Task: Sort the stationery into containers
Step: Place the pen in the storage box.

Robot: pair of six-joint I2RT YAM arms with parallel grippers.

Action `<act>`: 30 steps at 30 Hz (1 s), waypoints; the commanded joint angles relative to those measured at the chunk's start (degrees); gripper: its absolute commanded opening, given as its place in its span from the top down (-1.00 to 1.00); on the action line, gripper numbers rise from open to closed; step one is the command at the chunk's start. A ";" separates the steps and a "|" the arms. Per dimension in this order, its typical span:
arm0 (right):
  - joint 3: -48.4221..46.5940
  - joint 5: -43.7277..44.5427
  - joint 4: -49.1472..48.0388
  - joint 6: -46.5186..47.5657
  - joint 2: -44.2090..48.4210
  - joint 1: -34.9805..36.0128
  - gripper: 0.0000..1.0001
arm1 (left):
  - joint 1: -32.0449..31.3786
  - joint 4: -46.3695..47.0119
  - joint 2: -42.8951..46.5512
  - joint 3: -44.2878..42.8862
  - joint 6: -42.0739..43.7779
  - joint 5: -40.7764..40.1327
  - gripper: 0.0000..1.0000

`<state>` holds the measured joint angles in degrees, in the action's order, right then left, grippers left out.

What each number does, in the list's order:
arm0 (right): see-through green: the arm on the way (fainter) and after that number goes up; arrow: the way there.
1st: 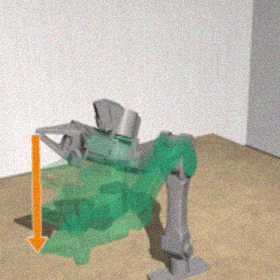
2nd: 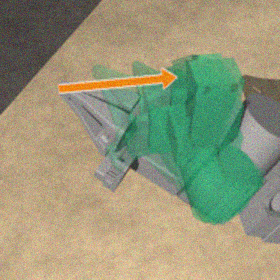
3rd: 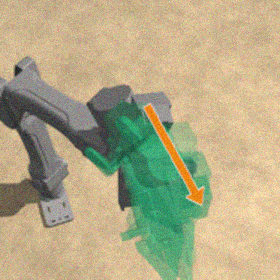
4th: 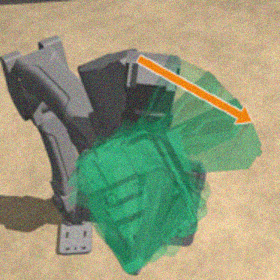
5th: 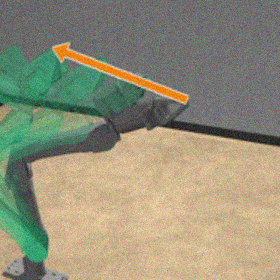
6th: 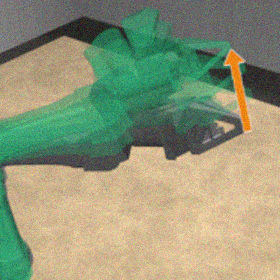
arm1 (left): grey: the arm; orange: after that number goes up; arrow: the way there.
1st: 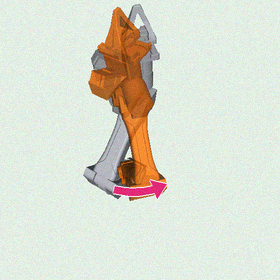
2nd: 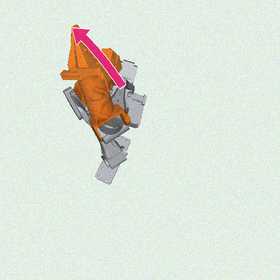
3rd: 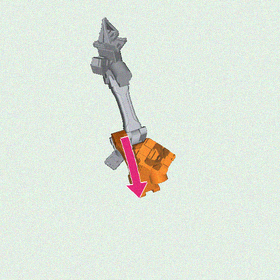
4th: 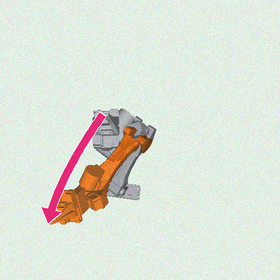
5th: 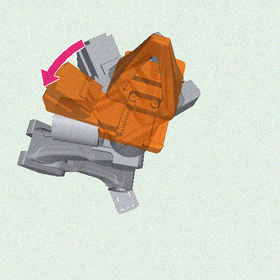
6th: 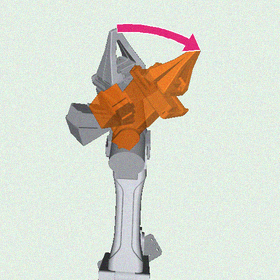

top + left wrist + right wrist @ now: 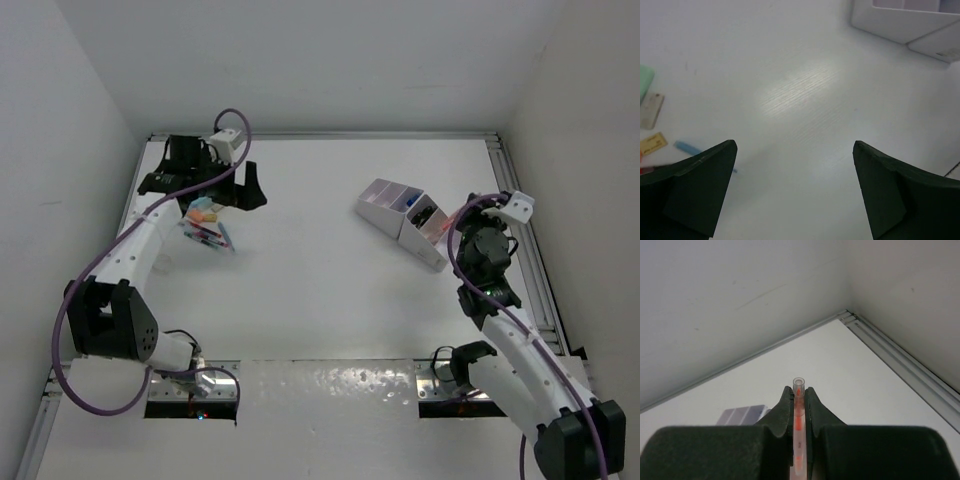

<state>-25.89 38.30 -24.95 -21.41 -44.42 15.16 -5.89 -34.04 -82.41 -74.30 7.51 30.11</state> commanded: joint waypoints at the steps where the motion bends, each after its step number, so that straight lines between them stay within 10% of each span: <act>1: 2.42 2.04 -5.36 0.15 -2.15 -2.75 1.00 | 3.16 1.79 2.78 2.66 -2.49 -5.40 -0.99; 22: 7.87 -10.61 -18.47 -13.04 -19.64 -9.18 0.97 | 14.06 3.55 0.68 9.26 -10.22 -11.03 -0.99; 26: 4.98 -13.52 -13.12 -12.25 -19.57 -9.71 0.08 | 16.43 2.49 -1.78 9.96 -14.44 -13.93 -0.82; 30: 3.04 -13.26 -6.79 -10.94 -16.76 -9.62 -0.26 | 19.24 1.00 -5.30 9.71 -19.02 -16.31 -0.63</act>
<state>-19.29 26.35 -33.80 -32.99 -64.05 5.74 11.44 -32.38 -85.80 -64.69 -6.48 16.56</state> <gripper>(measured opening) 0.619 0.832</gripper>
